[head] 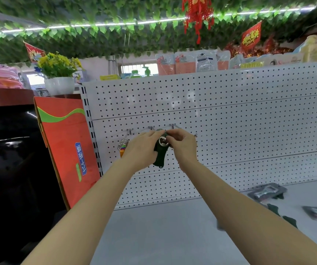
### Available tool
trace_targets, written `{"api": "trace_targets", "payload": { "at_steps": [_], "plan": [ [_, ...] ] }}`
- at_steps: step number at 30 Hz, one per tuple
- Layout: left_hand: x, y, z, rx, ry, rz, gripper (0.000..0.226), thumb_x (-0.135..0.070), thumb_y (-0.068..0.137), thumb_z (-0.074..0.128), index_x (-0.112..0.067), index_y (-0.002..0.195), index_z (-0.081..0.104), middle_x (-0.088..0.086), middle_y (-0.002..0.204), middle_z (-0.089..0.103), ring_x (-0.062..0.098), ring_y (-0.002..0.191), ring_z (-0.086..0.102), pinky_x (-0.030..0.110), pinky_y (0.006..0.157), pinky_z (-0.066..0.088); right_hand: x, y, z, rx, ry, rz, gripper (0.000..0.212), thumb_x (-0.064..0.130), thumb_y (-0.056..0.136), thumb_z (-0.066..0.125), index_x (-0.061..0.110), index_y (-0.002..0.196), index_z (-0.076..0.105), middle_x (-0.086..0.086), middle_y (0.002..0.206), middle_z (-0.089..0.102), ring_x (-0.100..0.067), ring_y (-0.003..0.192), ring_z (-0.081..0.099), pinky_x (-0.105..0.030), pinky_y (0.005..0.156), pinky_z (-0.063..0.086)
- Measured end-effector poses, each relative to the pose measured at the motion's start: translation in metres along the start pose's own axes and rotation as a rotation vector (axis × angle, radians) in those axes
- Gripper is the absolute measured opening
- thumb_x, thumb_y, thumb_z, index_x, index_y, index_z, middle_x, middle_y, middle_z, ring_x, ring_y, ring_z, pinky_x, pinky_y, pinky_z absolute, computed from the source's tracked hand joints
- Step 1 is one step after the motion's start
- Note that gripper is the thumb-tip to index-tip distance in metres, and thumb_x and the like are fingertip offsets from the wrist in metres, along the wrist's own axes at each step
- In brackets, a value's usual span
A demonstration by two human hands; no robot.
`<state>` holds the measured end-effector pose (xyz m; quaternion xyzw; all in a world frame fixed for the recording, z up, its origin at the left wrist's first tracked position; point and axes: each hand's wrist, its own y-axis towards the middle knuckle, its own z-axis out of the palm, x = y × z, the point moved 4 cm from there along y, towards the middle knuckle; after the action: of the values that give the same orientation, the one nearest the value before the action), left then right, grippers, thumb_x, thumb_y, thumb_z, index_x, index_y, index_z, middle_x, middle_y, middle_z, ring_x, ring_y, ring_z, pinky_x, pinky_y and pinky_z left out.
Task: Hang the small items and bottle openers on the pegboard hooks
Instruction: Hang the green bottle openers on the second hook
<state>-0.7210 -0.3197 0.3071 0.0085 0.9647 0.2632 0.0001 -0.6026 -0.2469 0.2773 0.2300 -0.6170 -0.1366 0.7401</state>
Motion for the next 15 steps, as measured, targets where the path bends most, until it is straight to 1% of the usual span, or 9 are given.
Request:
{"api": "trace_targets", "payload": {
  "at_steps": [3,5,8,11,13,15],
  "plan": [
    [0.0,-0.001,0.002,0.014,0.009,0.011,0.075,-0.013,0.088,0.057,-0.032,0.153,0.026,-0.009,0.151,0.04,0.021,0.13,0.043,0.042,0.091,0.05,-0.001,-0.003,-0.002,0.02,-0.068,-0.037,0.025,0.001,0.086,0.062,0.022,0.095,0.072,0.01,0.089,0.073,-0.004,0.088,0.069,-0.027,0.087,0.056],
    [0.0,-0.004,0.004,0.014,0.003,0.013,0.078,-0.015,0.089,0.057,-0.031,0.155,0.02,-0.009,0.155,0.034,0.022,0.132,0.041,0.042,0.088,0.051,-0.002,-0.008,-0.003,0.029,-0.119,-0.054,0.028,0.002,0.089,0.06,0.021,0.108,0.07,0.016,0.094,0.069,-0.001,0.093,0.066,-0.024,0.091,0.052],
    [0.002,-0.014,0.008,-0.013,-0.039,-0.01,0.082,-0.018,0.091,0.06,-0.028,0.157,0.011,-0.006,0.158,0.028,0.022,0.136,0.036,0.041,0.094,0.05,-0.006,-0.019,-0.006,0.047,-0.226,-0.077,0.033,0.008,0.093,0.056,0.02,0.122,0.064,0.01,0.109,0.069,-0.003,0.104,0.062,-0.025,0.095,0.049],
    [0.004,-0.033,0.017,-0.06,-0.167,-0.101,0.088,-0.025,0.091,0.064,-0.023,0.158,0.006,0.0,0.159,0.026,0.023,0.143,0.027,0.041,0.106,0.04,-0.017,-0.032,-0.011,0.058,-0.338,-0.057,0.038,0.017,0.095,0.053,0.021,0.133,0.056,0.002,0.128,0.063,-0.01,0.116,0.058,-0.034,0.101,0.048],
    [0.002,-0.052,0.025,-0.099,-0.255,-0.175,0.089,-0.029,0.091,0.065,-0.021,0.158,0.007,0.002,0.16,0.024,0.023,0.145,0.022,0.041,0.114,0.03,-0.027,-0.045,-0.019,0.071,-0.409,-0.035,0.042,0.022,0.096,0.053,0.021,0.138,0.05,0.001,0.135,0.058,-0.014,0.121,0.055,-0.038,0.103,0.046],
    [0.0,-0.072,0.036,-0.157,-0.274,-0.23,0.083,-0.031,0.091,0.065,-0.016,0.156,0.016,0.004,0.157,0.028,0.024,0.144,0.024,0.04,0.117,0.027,-0.038,-0.058,-0.031,0.086,-0.514,-0.048,0.045,0.024,0.097,0.053,0.021,0.141,0.047,0.003,0.14,0.055,-0.014,0.126,0.052,-0.038,0.105,0.044]
  ]
}}
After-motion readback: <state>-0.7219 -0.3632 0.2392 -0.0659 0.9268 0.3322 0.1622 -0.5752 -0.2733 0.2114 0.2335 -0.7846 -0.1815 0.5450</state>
